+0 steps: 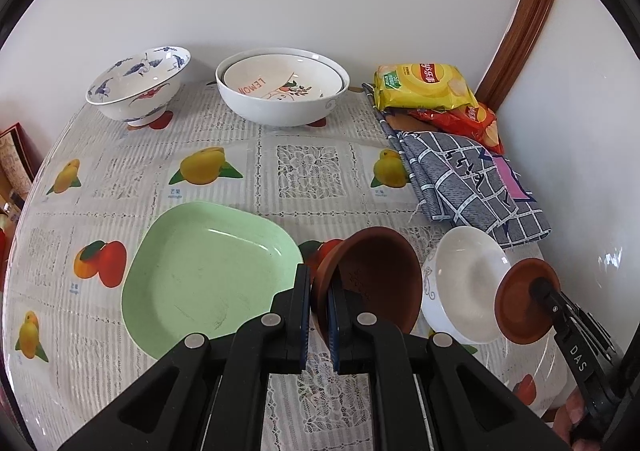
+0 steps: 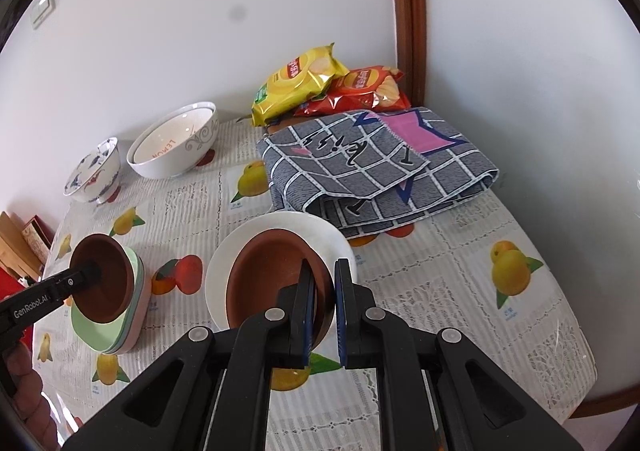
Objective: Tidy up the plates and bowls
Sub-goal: 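Carry the right gripper's brown bowl over the white bowl while the left gripper lifts its brown bowl, then lower the brown bowl into the white bowl and open the right gripper while the left holds its bowl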
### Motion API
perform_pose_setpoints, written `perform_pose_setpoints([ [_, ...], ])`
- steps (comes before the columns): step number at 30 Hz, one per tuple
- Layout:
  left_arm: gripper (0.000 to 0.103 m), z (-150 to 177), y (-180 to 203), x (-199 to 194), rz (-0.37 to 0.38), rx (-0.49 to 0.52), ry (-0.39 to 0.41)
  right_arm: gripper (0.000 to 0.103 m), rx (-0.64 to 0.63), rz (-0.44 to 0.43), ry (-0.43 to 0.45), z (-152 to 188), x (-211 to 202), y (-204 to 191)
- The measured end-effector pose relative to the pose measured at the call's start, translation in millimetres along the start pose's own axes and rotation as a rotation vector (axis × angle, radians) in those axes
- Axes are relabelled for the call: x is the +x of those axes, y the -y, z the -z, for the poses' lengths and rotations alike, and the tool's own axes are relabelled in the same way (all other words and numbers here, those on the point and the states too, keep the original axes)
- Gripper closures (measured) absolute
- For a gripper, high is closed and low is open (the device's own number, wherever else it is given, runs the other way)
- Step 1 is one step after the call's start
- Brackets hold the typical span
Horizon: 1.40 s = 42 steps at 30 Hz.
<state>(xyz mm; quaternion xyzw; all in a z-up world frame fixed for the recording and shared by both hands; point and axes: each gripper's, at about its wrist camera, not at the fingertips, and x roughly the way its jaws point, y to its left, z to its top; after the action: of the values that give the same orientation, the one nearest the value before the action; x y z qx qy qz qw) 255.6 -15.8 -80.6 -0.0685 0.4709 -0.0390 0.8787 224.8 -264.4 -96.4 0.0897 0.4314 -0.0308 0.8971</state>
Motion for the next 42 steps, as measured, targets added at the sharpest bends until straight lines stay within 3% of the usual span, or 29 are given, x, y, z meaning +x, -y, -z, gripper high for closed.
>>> perform_pose_setpoints([
  [18, 0.095, -15.3, -29.9, 23.4, -0.028, -0.045, -0.018, 0.093, -0.076, 0.037, -0.085, -0.1, 58.2, -30.5],
  [35, 0.095, -16.6, -30.7, 37.0, -0.03, -0.035, -0.035, 0.093, -0.105, 0.044, -0.141, -0.1, 81.6, -31.7],
  [42, 0.095, -15.0, -29.9, 40.4, -0.029, -0.033, -0.043, 0.094, -0.177, 0.109, -0.149, -0.2, 87.7, -40.0],
])
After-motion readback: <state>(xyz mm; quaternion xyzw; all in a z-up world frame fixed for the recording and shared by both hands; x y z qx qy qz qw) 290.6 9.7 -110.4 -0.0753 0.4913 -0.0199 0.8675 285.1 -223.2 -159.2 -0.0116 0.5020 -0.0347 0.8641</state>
